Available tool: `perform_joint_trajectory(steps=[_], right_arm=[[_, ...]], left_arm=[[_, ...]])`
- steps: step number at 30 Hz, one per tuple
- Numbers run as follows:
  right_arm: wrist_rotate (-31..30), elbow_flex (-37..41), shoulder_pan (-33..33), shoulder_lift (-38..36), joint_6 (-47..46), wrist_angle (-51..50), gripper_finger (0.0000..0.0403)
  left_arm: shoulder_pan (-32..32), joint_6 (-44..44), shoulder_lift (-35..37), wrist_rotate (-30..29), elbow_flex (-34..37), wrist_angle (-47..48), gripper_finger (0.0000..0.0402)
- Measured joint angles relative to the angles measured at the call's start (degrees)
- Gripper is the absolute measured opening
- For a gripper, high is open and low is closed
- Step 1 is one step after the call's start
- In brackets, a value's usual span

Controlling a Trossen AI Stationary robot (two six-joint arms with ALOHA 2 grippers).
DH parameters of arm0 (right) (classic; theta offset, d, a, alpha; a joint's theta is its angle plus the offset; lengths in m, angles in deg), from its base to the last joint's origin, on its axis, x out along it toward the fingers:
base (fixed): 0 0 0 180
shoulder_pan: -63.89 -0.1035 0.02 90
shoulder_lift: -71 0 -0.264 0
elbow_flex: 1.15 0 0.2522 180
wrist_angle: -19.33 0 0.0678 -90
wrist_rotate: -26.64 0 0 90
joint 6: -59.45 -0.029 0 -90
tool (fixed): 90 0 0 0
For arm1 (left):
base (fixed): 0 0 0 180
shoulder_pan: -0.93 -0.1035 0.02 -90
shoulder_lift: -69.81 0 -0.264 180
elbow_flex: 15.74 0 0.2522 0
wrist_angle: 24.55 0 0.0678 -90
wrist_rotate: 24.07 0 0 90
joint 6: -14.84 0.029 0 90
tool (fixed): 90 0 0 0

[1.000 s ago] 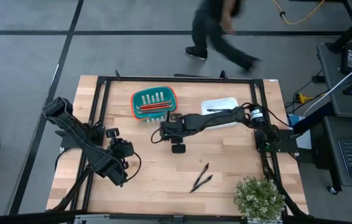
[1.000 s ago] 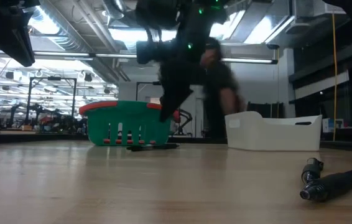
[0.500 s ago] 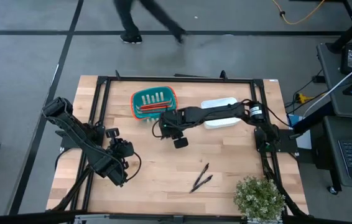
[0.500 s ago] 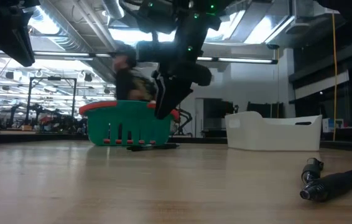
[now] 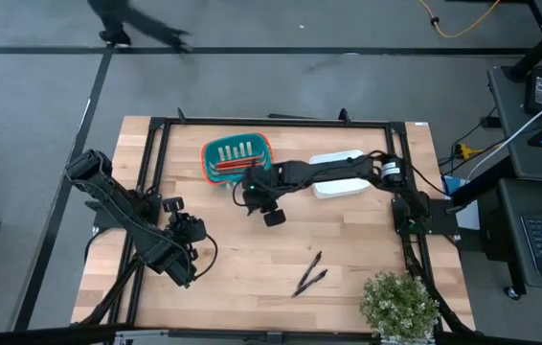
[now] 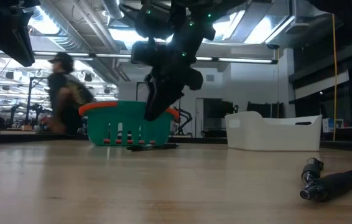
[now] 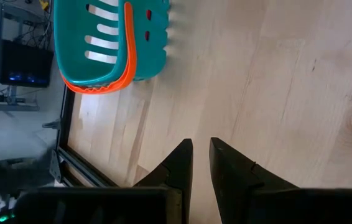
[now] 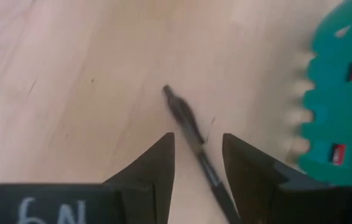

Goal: Sort pens & pencils
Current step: Put the black pen into the white bin

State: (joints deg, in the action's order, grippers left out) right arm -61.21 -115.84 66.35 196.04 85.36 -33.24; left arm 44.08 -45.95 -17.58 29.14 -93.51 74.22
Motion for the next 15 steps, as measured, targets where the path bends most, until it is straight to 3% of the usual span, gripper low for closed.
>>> perform_joint_trajectory(steps=[15], right_arm=[[1.2,0.0,0.0,2.9,0.1,0.5,0.0135]], left_arm=[[0.0,0.0,0.0,0.0,0.0,0.0,0.0050]])
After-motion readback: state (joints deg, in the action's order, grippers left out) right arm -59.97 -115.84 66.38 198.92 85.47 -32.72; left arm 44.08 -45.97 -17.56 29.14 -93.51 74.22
